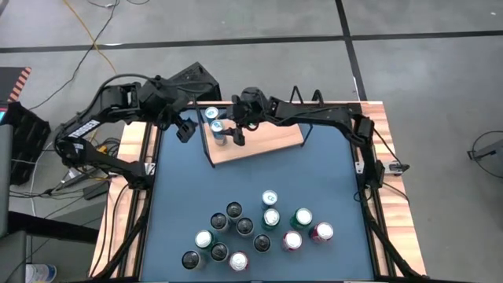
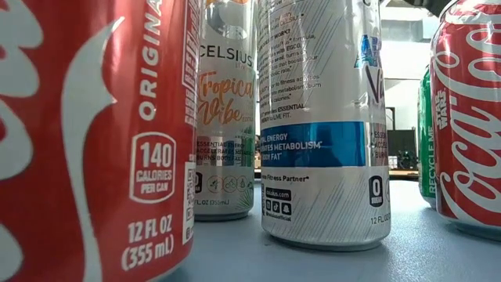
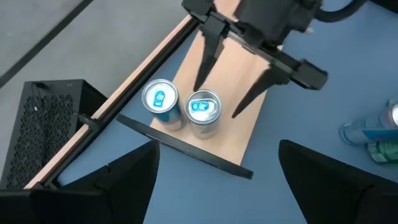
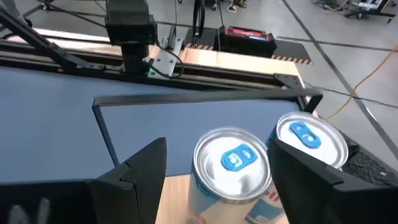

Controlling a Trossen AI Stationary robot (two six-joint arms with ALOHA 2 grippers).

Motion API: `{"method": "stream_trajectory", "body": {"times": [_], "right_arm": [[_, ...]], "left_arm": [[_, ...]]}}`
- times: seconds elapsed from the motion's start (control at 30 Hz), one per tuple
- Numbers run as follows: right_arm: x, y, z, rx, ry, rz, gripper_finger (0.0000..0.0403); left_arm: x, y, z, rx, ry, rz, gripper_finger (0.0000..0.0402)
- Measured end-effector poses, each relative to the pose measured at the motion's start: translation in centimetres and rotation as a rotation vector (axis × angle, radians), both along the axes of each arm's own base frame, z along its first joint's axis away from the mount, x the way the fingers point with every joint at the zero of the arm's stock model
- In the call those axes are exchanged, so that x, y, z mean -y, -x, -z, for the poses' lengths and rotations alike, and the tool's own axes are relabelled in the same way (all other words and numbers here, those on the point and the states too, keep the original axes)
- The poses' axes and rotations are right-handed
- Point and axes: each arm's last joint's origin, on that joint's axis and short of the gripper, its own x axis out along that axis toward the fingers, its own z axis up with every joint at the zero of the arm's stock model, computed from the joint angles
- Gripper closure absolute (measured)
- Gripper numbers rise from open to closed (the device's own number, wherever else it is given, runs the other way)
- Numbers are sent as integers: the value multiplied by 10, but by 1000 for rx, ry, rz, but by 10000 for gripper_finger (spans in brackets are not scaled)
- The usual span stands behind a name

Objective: Place canned beverage on shelf
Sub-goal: Put the bottom blue soda can on the shelf aligned with the other blue soda can

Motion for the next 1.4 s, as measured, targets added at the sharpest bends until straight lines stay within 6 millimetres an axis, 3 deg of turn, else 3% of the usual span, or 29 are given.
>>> {"method": "stream_trajectory", "body": {"times": [0.27,0.63,0.93,1.4], "right_arm": [[-7,0,10,-57,80,33,138],[-7,-2,7,-32,96,43,138],[-5,-13,28,-35,87,80,138],[-7,-13,28,-45,68,107,138]], "left_arm": [[0,1,0,-15,-39,-15,86],[0,1,0,-17,-42,-14,86],[0,0,0,-8,-27,-24,86],[0,0,0,-8,-28,-24,86]]}}
